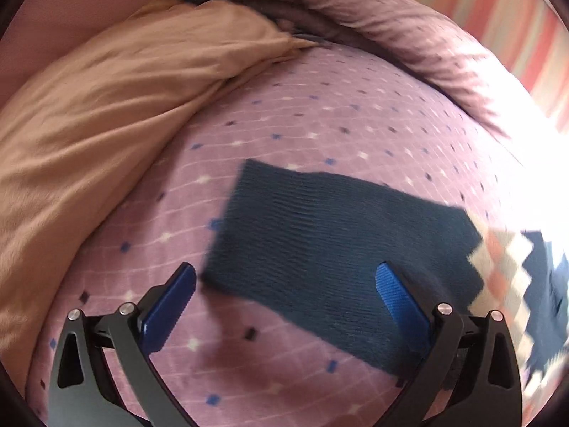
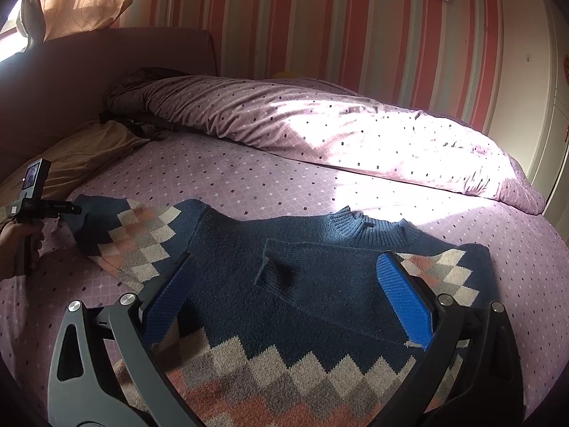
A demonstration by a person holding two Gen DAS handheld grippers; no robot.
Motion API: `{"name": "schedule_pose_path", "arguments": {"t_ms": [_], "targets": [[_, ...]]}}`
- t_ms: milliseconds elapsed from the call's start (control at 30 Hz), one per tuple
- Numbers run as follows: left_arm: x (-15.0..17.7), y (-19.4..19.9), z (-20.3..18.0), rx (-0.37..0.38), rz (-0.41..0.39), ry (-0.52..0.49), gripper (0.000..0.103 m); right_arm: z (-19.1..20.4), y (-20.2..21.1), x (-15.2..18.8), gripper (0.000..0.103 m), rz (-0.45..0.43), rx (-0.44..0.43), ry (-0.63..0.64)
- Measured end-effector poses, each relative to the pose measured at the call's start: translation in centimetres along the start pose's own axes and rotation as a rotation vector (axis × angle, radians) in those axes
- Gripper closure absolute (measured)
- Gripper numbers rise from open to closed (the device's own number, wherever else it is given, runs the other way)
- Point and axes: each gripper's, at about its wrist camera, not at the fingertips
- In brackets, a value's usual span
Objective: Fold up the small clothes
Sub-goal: 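Move the left gripper to the other sleeve cuff, then grasp the other sleeve cuff with the left gripper and fold it across the body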
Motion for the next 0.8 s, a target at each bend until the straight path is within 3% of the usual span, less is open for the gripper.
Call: {"name": "schedule_pose_path", "arguments": {"t_ms": [167,367,433,467,533,633,667,767,800], "targets": [[0.0,-0.8,1.8,0.009,0.047,0.011,0.002,0.0,-0.4,0.2,0.003,0.000,-0.002,0.002],[-0.2,-1.3,2.1,0.031,0.042,0.017,0.003,0.4,-0.7,0.3,0.003,0.001,-0.002,0.002],[-0.6,-1.5,1.3,0.034,0.042,-0.025,0.015,0.6,-0.7,0.2,0.003,-0.003,-0.005,0.006],[-0.7,-1.6,0.6,0.016,0.048,-0.051,0.026,0.7,-0.7,0.2,0.003,-0.006,-0.006,0.009],[-0.8,-1.7,0.0,0.000,0.049,-0.074,0.028,0.8,-0.8,0.1,0.003,-0.008,-0.011,0.011],[-0.9,-1.9,0.0,0.037,0.037,-0.032,0.038,0.8,-0.8,0.0,0.003,-0.011,-0.012,0.010],[-1.0,-1.9,-0.3,0.031,0.033,-0.039,0.055,0.8,-0.8,-0.1,0.003,-0.014,-0.013,0.010],[-1.1,-1.8,-1.5,0.031,0.023,-0.080,0.077,0.9,-0.9,0.0,0.003,-0.014,-0.011,0.017],[-1.1,-1.6,-1.8,0.012,0.019,-0.087,0.079,0.9,-0.9,0.0,0.003,-0.014,-0.012,0.017]]}}
Point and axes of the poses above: each gripper's, at about its wrist camera, not at the fingertips, and y roughly against the way its jaws point, z to its left, x to its underside, and after that the axes turned 9 degrees about -y, right-handed
